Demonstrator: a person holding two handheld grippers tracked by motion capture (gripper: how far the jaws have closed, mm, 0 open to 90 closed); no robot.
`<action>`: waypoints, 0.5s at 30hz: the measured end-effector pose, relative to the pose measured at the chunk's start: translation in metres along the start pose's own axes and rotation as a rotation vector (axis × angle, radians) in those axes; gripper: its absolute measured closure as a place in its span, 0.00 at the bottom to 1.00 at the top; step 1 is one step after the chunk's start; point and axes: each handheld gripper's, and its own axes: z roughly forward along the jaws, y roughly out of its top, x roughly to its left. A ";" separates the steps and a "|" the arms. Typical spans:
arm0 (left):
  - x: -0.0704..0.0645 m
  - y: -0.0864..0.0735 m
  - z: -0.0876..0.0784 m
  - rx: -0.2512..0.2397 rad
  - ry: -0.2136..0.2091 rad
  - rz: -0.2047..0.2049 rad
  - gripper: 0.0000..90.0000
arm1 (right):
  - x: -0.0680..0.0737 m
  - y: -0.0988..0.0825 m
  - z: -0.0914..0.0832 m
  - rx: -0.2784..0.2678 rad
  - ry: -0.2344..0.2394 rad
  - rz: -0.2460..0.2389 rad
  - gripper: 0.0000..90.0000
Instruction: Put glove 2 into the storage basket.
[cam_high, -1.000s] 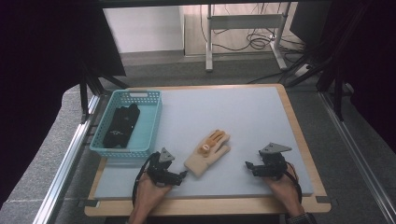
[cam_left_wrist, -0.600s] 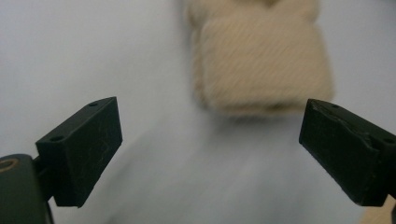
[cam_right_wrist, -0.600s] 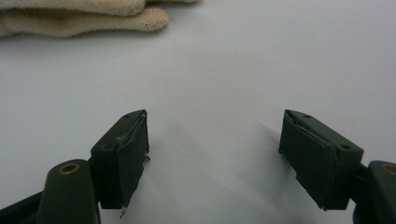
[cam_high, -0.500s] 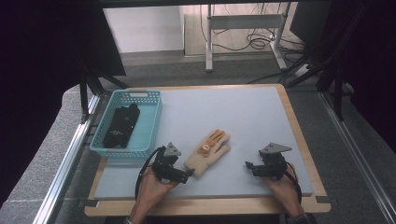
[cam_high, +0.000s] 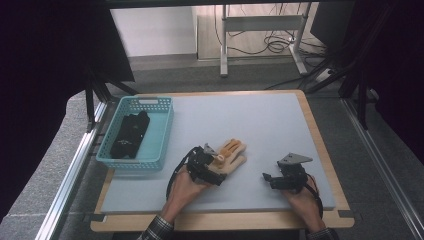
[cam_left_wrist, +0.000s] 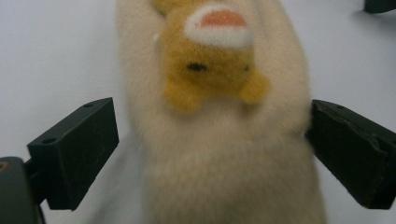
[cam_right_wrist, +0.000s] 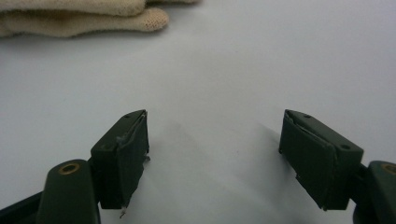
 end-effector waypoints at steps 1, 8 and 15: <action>0.000 0.001 0.003 0.008 0.002 0.003 0.04 | 0.000 0.000 0.000 0.000 0.000 0.000 0.26; -0.003 0.012 0.017 0.050 0.046 0.054 0.07 | 0.000 0.000 0.000 0.000 0.000 0.001 0.26; -0.005 0.020 0.022 0.073 0.036 0.071 0.23 | 0.000 0.000 0.000 0.000 0.001 0.000 0.26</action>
